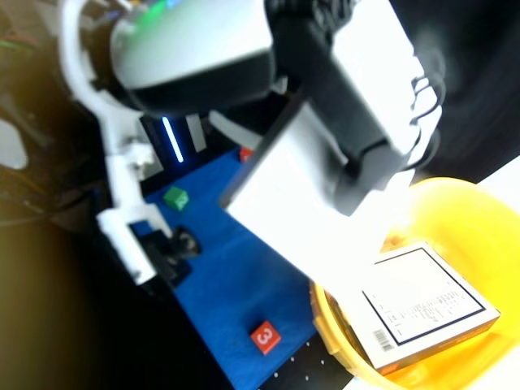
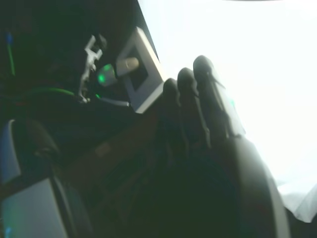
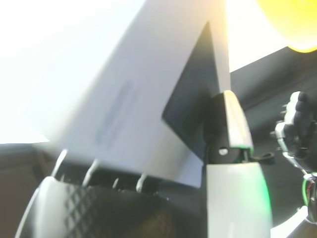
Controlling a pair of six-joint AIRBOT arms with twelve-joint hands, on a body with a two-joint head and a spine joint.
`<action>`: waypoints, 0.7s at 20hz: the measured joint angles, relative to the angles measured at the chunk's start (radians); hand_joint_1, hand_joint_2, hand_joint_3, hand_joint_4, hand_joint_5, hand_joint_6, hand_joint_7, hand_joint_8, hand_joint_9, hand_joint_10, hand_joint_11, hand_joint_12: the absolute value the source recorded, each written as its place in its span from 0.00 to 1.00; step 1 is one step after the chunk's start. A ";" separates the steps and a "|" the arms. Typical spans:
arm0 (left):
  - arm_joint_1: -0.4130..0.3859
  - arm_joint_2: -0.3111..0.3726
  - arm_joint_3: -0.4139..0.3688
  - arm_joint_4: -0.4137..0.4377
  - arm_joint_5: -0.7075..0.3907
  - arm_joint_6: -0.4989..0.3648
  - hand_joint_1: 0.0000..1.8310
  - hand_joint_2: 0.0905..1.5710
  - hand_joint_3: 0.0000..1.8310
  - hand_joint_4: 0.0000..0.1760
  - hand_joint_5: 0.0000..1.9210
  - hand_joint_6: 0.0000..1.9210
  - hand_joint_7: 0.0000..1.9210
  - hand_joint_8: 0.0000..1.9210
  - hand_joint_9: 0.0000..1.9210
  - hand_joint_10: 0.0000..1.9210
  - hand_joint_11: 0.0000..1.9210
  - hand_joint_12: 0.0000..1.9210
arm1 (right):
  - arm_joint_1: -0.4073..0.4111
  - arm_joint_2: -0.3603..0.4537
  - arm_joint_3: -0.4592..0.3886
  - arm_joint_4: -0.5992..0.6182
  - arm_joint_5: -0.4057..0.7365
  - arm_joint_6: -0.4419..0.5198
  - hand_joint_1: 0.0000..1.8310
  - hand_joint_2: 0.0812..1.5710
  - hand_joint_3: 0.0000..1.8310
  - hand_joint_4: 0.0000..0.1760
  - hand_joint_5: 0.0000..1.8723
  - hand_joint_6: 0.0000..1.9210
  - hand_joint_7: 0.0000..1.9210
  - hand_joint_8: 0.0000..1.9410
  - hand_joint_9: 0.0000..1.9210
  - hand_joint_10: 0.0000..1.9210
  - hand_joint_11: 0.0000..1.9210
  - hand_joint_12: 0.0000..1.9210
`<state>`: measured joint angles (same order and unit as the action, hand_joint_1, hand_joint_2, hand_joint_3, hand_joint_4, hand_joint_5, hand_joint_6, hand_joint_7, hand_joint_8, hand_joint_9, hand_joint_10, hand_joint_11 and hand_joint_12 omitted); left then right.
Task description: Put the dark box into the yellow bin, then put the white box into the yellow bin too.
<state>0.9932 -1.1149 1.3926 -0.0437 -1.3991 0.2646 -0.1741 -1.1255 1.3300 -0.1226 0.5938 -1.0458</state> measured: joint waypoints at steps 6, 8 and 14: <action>0.000 -0.011 -0.007 0.003 -0.022 0.000 0.49 0.50 0.00 0.00 0.13 0.00 0.19 0.00 0.20 0.00 0.20 0.03 | -0.067 -0.084 0.100 0.080 -0.001 -0.002 0.68 0.66 0.00 0.00 0.57 0.40 0.61 0.39 0.73 0.06 0.50 0.69; 0.000 -0.011 -0.007 0.012 -0.022 0.001 0.47 0.50 0.00 0.00 0.13 0.00 0.20 0.00 0.21 0.00 0.21 0.03 | -0.085 -0.098 0.117 0.107 -0.018 0.000 0.55 0.57 0.00 0.06 0.25 0.05 0.33 0.04 0.36 0.00 0.22 0.30; 0.000 -0.014 -0.010 0.012 -0.035 0.001 0.46 0.51 0.00 0.00 0.13 0.00 0.20 0.00 0.22 0.01 0.22 0.04 | -0.085 -0.097 0.121 0.108 -0.006 0.009 0.42 0.47 0.00 0.99 0.06 0.00 0.15 0.00 0.13 0.00 0.11 0.03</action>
<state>0.9932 -1.1286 1.3823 -0.0319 -1.4345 0.2653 -0.2588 -1.2228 1.4506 -0.0143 0.5873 -1.0370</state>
